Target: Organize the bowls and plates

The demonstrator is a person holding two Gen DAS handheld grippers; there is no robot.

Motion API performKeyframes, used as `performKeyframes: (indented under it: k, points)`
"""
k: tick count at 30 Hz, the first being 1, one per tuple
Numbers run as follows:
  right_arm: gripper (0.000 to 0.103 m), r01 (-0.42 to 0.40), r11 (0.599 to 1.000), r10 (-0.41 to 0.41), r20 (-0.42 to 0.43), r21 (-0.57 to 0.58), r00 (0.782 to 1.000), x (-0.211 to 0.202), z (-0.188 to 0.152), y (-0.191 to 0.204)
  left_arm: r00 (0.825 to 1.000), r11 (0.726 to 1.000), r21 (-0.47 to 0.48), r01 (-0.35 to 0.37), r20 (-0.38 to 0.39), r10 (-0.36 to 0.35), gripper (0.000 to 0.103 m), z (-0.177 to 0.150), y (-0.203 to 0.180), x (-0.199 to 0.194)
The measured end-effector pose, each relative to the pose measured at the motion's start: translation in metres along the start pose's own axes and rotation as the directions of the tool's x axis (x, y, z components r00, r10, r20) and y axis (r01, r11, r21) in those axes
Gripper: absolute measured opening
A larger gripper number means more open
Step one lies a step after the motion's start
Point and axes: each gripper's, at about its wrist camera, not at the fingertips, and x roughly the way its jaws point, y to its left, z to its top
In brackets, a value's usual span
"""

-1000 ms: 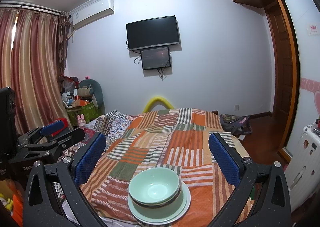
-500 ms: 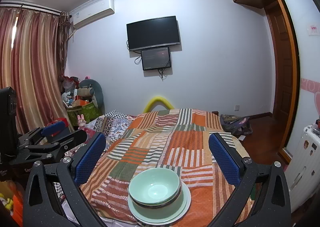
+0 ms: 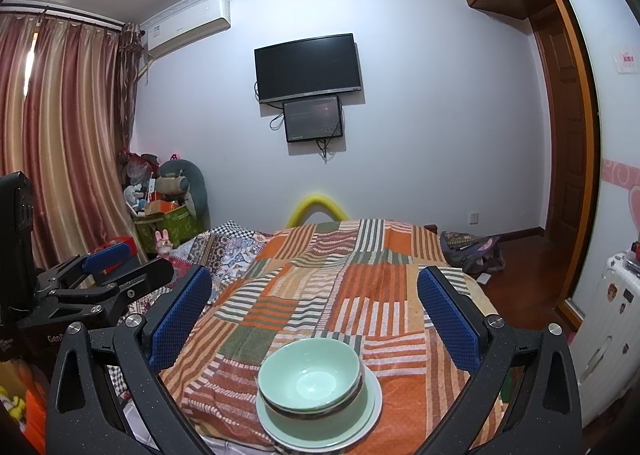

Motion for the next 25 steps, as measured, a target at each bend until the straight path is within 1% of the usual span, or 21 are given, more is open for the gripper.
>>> performKeyframes:
  k: [11,19,25]
  points:
    - [0.103,0.000,1.000,0.000,0.000,0.000,1.000,0.0014,0.0006,-0.0001,1.000,1.000,-0.011,0.018,-0.005,-0.018,0.102,0.0005,0.0038,0.0003]
    - [0.103,0.001,1.000,-0.001,-0.005,0.003,1.000,0.0021,-0.0010,0.0008,1.000,1.000,-0.003,0.022,0.009,-0.022,0.102,0.0004,0.0016,-0.0032]
    - [0.103,-0.001,1.000,0.001,-0.011,0.004,1.000,0.0031,-0.0019,-0.0001,0.999,0.999,-0.024,0.036,0.009,-0.036,0.103,-0.0005,0.0043,-0.0045]
